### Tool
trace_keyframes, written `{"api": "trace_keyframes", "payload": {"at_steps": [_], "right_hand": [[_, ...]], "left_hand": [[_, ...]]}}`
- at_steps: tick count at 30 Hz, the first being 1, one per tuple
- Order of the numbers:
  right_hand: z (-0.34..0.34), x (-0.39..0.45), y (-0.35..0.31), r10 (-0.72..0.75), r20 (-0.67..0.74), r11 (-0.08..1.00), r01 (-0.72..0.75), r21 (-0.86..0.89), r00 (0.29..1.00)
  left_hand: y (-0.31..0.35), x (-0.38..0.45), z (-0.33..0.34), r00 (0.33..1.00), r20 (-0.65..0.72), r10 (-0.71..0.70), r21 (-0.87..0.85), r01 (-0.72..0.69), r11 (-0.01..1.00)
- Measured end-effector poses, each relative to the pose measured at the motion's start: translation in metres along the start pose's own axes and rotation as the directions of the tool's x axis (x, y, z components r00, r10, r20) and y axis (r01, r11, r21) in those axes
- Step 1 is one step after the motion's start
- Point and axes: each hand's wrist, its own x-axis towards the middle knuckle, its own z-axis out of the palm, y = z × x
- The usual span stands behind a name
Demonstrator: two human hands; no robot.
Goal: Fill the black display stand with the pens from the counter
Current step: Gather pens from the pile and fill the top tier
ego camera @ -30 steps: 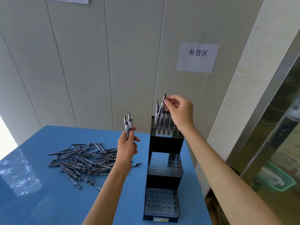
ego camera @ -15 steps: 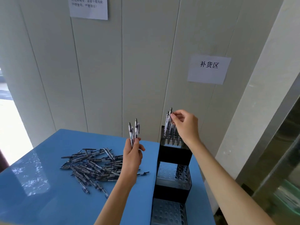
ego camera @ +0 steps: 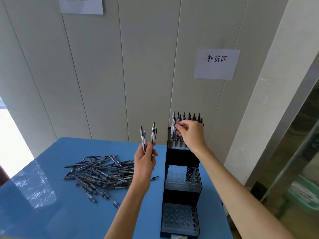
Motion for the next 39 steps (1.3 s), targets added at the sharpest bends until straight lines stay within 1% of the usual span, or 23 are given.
{"api": "trace_keyframes", "payload": {"at_steps": [4,7,8,10,12,13,17,19,23,26,28,30,32,33,35,37,39], "right_hand": [[-0.006,-0.003,0.002,0.025,0.02,0.999,-0.025,0.04,1.0],[-0.016,-0.01,0.002,0.088,0.028,0.98,-0.092,0.176,0.996],[-0.02,-0.013,0.0,0.104,0.064,0.964,-0.117,0.24,0.992],[-0.026,-0.016,-0.006,0.104,0.192,0.922,-0.167,0.349,0.976],[-0.027,-0.019,-0.011,0.093,0.301,0.881,-0.22,0.418,0.949],[-0.026,-0.019,-0.012,0.096,0.327,0.861,-0.243,0.446,0.94],[-0.024,-0.017,-0.013,0.163,0.317,0.778,-0.319,0.541,0.934],[-0.025,-0.017,-0.011,0.195,0.334,0.732,-0.363,0.576,0.922],[-0.025,-0.015,-0.008,0.201,0.347,0.707,-0.381,0.595,0.916],[-0.028,-0.01,-0.008,0.209,0.298,0.699,-0.355,0.62,0.931],[-0.032,-0.004,-0.006,0.23,0.225,0.703,-0.321,0.634,0.947],[-0.036,0.003,-0.005,0.258,0.126,0.735,-0.279,0.618,0.958],[-0.037,0.008,-0.004,0.26,0.003,0.804,-0.218,0.554,0.966],[-0.037,0.011,-0.002,0.227,-0.053,0.854,-0.173,0.491,0.972],[-0.036,0.014,-0.001,0.114,-0.125,0.941,-0.066,0.333,0.986],[-0.036,0.018,0.0,0.01,-0.156,0.977,0.024,0.212,0.988],[-0.035,0.02,-0.001,-0.05,-0.165,0.987,0.073,0.141,0.985]], "left_hand": [[-0.003,-0.001,0.009,0.999,0.033,0.018,0.002,-0.018,1.0],[0.0,0.001,0.014,0.998,0.05,0.032,-0.003,-0.032,0.999],[0.001,0.002,0.016,0.998,0.057,0.038,-0.001,-0.038,0.999],[0.002,0.004,0.021,0.997,0.066,0.047,0.018,-0.048,0.999],[0.002,0.006,0.028,0.995,0.083,0.056,0.038,-0.059,0.998],[0.002,0.006,0.031,0.994,0.094,0.062,0.04,-0.066,0.997],[0.003,0.007,0.04,0.99,0.119,0.072,0.028,-0.076,0.997],[0.003,0.008,0.04,0.99,0.123,0.068,0.02,-0.071,0.997],[0.003,0.01,0.042,0.988,0.143,0.062,0.027,-0.067,0.997],[0.002,0.014,0.039,0.99,0.14,0.035,0.053,-0.042,0.998],[-0.001,0.017,0.035,0.996,0.092,0.008,0.071,-0.015,0.997],[-0.004,0.021,0.027,0.999,0.033,-0.001,0.095,-0.003,0.995],[-0.005,0.024,0.019,1.0,-0.006,0.005,0.127,-0.004,0.992],[-0.006,0.026,0.016,1.0,-0.02,0.009,0.133,-0.006,0.991],[-0.005,0.028,0.01,0.999,-0.032,0.026,0.123,-0.022,0.992],[-0.002,0.029,0.007,0.998,-0.012,0.068,0.126,-0.066,0.99],[0.0,0.029,0.004,0.992,0.012,0.124,0.174,-0.124,0.977]]}}
